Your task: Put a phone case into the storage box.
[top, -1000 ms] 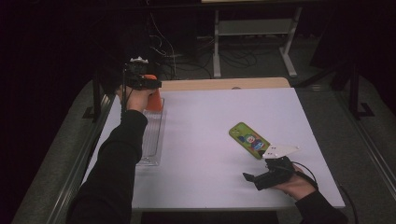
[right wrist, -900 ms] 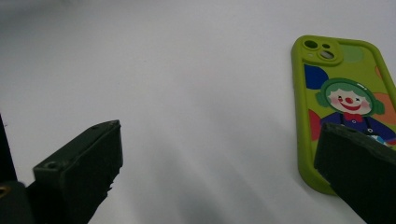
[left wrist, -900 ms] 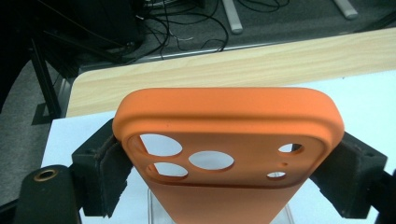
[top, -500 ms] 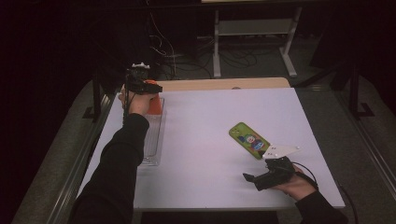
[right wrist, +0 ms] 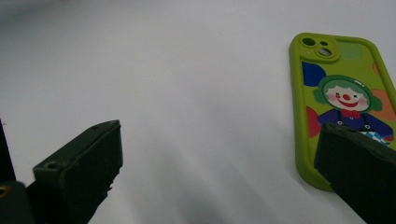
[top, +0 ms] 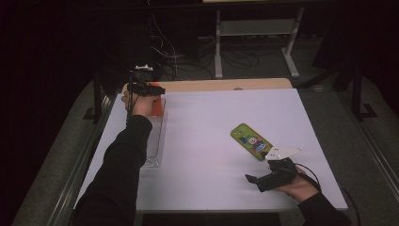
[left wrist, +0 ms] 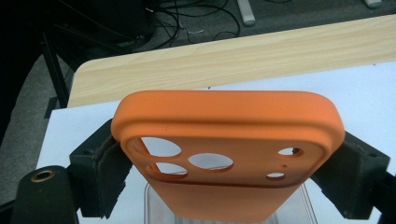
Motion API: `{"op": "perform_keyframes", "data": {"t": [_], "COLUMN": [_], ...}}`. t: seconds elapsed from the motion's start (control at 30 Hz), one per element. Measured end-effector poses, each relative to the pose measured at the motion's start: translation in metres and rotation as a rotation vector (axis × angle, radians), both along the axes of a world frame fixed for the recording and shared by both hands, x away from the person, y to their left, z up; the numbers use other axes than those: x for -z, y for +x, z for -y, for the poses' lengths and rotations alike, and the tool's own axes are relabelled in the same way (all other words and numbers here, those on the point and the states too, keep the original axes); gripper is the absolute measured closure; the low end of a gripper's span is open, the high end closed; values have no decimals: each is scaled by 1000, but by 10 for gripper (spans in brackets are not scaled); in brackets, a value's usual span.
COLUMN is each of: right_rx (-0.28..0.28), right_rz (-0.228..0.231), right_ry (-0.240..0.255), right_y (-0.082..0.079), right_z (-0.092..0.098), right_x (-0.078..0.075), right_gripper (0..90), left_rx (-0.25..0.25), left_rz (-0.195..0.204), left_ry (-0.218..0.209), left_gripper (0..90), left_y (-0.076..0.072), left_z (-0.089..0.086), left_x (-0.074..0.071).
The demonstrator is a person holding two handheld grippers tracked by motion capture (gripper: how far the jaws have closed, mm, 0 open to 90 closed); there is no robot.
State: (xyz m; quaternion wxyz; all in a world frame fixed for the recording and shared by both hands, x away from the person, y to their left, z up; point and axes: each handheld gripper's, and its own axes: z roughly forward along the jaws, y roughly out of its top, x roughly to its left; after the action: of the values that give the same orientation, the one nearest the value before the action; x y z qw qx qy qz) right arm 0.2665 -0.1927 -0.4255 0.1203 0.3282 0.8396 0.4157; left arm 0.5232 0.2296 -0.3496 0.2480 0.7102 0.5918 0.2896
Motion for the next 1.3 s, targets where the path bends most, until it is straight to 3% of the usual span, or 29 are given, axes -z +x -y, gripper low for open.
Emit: {"op": "perform_keyframes", "data": {"t": [0.3,0.67,1.0,1.3], "right_rx": [0,-1,2,0], "right_rz": [-3,0,-1,-1], "right_ry": [0,0,-1,-1], "right_y": [0,0,0,0], "right_z": [-1,-1,0,-1], "right_x": [0,0,1,0], "right_gripper": [3,3,3,3], "left_rx": [8,21,104,225], "left_rz": [10,23,59,73], "left_ry": [0,-42,-94,-136], "left_gripper": [121,10,9,10], "left_y": [1,2,-11,-40], "left_z": [0,-6,-20,-31], "left_x": [1,1,-20,-42]}}
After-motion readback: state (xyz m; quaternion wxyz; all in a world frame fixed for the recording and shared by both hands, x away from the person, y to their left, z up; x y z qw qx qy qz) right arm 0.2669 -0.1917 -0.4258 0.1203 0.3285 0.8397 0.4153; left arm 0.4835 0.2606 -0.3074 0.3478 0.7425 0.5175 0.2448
